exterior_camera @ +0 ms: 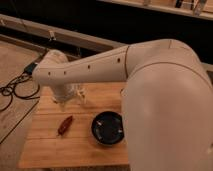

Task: Move the arm in a circular motion

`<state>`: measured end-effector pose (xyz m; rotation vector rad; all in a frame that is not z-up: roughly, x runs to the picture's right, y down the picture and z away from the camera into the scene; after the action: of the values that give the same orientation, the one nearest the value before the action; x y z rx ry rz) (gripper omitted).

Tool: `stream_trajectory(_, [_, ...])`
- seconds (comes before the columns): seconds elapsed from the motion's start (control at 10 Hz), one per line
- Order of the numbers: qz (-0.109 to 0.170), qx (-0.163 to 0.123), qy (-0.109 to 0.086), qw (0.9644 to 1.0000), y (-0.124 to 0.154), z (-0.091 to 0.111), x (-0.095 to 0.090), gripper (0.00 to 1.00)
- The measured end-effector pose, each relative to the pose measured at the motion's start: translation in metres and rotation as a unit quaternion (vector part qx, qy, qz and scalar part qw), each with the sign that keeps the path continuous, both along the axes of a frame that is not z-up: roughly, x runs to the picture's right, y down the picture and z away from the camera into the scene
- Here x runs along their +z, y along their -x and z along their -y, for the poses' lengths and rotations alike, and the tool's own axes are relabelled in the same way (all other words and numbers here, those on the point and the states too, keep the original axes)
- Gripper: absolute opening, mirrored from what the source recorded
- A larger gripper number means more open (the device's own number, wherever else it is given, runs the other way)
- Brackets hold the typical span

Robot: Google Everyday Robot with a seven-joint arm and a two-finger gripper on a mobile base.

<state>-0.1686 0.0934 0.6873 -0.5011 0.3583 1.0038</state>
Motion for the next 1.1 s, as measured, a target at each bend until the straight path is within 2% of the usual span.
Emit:
stream_trajectory(0.1, [0.010, -0.011, 0.008, 0.9999, 0.003, -0.018, -0.009, 0.65])
stream_trajectory(0.2, [0.010, -0.007, 0.014, 0.9998, -0.005, -0.033, -0.017, 0.65])
stream_trajectory(0.3, [0.007, 0.008, 0.021, 0.9997, -0.015, -0.044, -0.023, 0.65])
stream_trajectory(0.4, [-0.003, 0.034, 0.028, 0.9990, -0.034, -0.056, -0.030, 0.65])
stream_trajectory(0.5, [-0.016, 0.070, 0.038, 0.9967, -0.057, -0.067, -0.035, 0.65])
stream_trajectory(0.6, [-0.031, 0.102, 0.043, 0.9934, -0.082, -0.074, -0.037, 0.65])
stream_trajectory(0.7, [-0.050, 0.139, 0.044, 0.9880, -0.113, -0.079, -0.037, 0.65])
stream_trajectory(0.8, [-0.065, 0.161, 0.042, 0.9840, -0.135, -0.078, -0.037, 0.65])
stream_trajectory(0.9, [-0.087, 0.191, 0.033, 0.9772, -0.168, -0.069, -0.035, 0.65])
stream_trajectory(1.1, [-0.108, 0.218, 0.016, 0.9699, -0.205, -0.046, -0.029, 0.65])
